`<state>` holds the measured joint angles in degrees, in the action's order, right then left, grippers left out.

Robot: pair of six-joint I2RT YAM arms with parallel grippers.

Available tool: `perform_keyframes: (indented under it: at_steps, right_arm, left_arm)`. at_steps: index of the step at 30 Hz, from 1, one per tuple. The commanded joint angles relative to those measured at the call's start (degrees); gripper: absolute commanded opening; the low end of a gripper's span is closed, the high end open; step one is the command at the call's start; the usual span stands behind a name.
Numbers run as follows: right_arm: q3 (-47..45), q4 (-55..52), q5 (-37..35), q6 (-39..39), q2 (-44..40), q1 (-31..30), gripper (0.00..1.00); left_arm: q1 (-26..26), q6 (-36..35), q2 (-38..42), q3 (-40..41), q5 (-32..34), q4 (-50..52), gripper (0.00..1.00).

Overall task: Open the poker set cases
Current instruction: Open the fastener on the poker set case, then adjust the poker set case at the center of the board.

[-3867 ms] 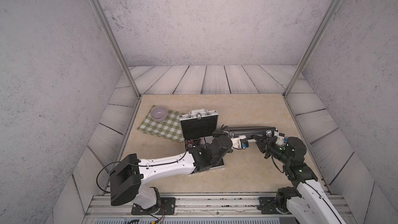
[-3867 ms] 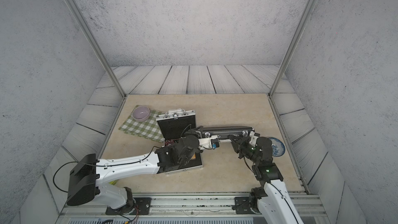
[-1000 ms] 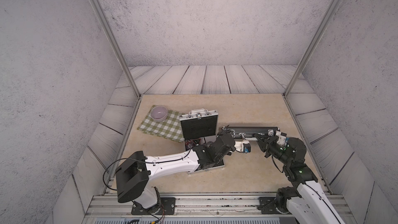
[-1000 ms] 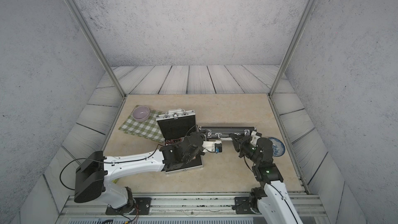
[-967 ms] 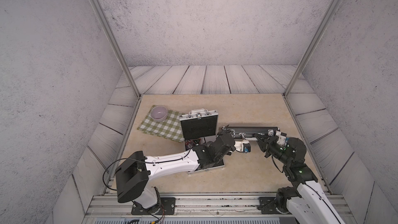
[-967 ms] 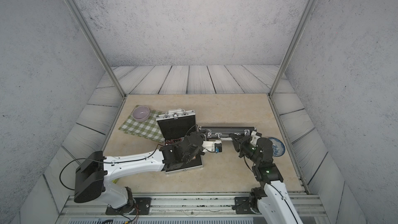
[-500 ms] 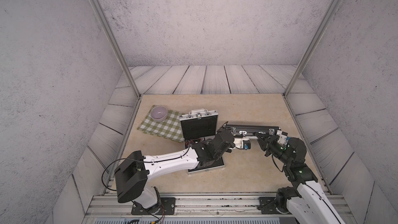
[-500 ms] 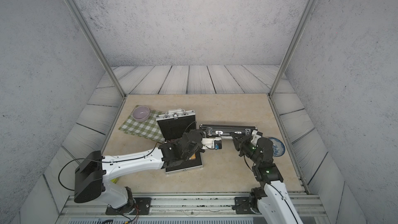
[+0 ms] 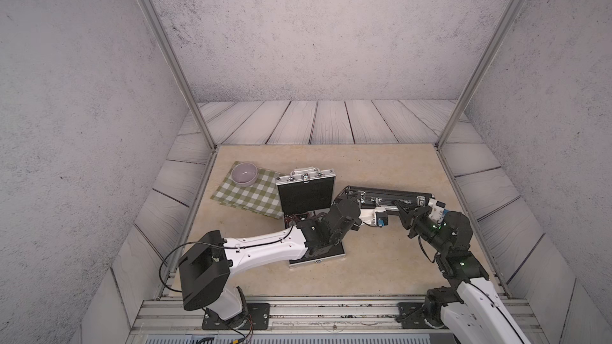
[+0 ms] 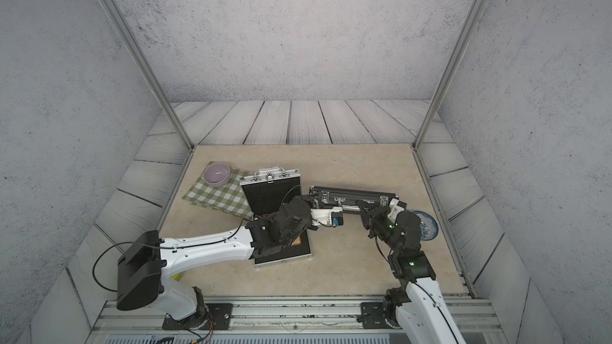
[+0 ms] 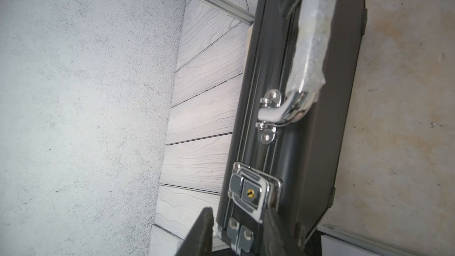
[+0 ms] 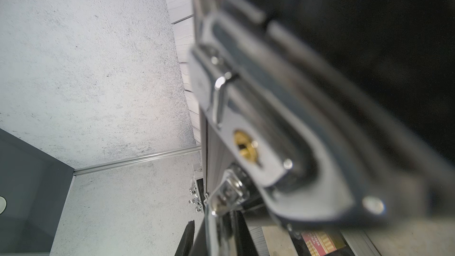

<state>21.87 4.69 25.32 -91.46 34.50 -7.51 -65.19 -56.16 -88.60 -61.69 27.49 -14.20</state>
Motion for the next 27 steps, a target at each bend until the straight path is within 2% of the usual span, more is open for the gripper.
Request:
perform_keyframes:
  at_steps: [1,8,13,14,16,20,25,27]
  right_arm:
    - [-1.0,-4.8,12.2,3.0,-0.6,-2.7,0.00]
    - [-1.2,-4.3,12.3,2.8,-0.2,-3.0,0.00]
    - [-0.8,-4.7,12.1,3.0,-0.2,-3.0,0.00]
    - [-0.8,-4.9,12.0,3.2,-0.1,-3.0,0.00]
    - [-1.0,-5.0,11.4,3.6,0.1,-3.0,0.00]
    - [-2.3,-2.5,11.6,2.3,1.2,-3.0,0.00]
    - [-0.5,-3.6,10.7,2.5,0.4,-3.0,0.00]
    - [0.5,-3.8,10.6,2.8,0.8,-3.1,0.00]
  left_arm:
    - [3.8,-1.0,0.7,-5.5,7.8,-17.1,0.36]
    - [4.4,0.3,-0.3,-7.0,7.2,-15.6,0.36]
    - [5.4,6.8,0.7,-8.3,6.0,-8.2,0.38]
    - [5.5,7.6,1.3,-8.2,4.4,-6.3,0.40]
    - [5.6,7.3,2.4,-7.4,-3.4,-0.1,0.51]
    - [3.4,6.2,5.9,-2.9,-16.2,8.5,0.62]
    - [-0.5,11.6,11.3,-1.6,-28.0,19.0,0.56]
    - [-2.0,14.5,10.7,-2.1,-28.9,20.4,0.55]
